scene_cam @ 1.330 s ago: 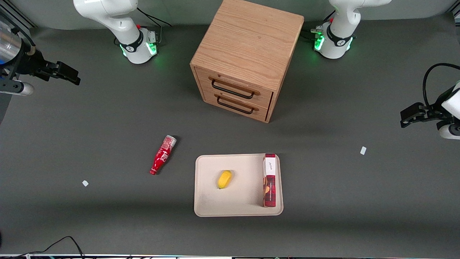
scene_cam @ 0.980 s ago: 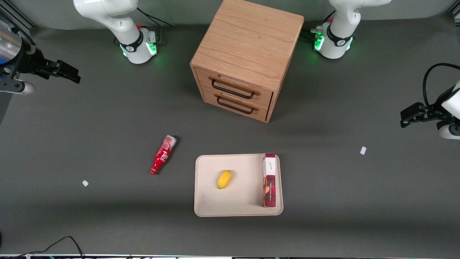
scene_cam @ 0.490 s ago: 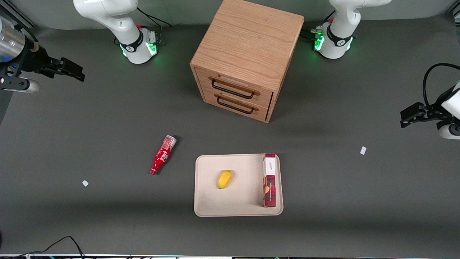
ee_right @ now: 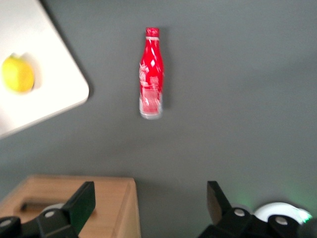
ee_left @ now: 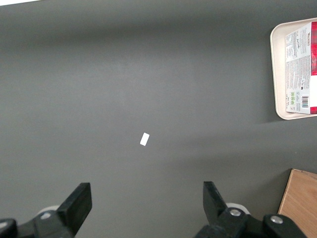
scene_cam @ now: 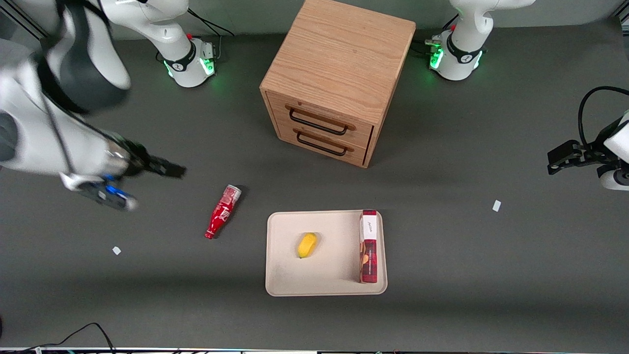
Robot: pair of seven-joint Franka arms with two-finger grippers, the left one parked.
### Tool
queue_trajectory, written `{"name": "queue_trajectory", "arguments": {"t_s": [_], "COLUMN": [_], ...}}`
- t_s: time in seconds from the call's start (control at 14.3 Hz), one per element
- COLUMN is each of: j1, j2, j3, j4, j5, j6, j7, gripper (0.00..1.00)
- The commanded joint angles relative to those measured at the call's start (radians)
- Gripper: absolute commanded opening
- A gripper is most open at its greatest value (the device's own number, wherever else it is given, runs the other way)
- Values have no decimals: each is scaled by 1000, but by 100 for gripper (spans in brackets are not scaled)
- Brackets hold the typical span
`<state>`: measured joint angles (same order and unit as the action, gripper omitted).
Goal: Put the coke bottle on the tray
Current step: 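Move the right gripper down to the red Coca-Cola bottle, then close the right gripper on the bottle and lift it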
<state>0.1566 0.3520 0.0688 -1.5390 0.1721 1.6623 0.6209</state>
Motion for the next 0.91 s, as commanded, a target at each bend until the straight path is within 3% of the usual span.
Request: {"name": "queue_trajectory", "arguments": {"t_s": [0.0, 0.28, 0.63, 0.7, 0.84], "j1": [9, 23, 26, 29, 32], "j2": [76, 186, 246, 252, 263], "j3": [13, 13, 13, 14, 14], "j4": [-136, -231, -322, -329, -329], "j5": [-9, -60, -66, -66, -66], "j6": [256, 505, 698, 721, 725], "j7": [57, 68, 80, 80, 79], "gripper": [100, 100, 100, 93, 0]}}
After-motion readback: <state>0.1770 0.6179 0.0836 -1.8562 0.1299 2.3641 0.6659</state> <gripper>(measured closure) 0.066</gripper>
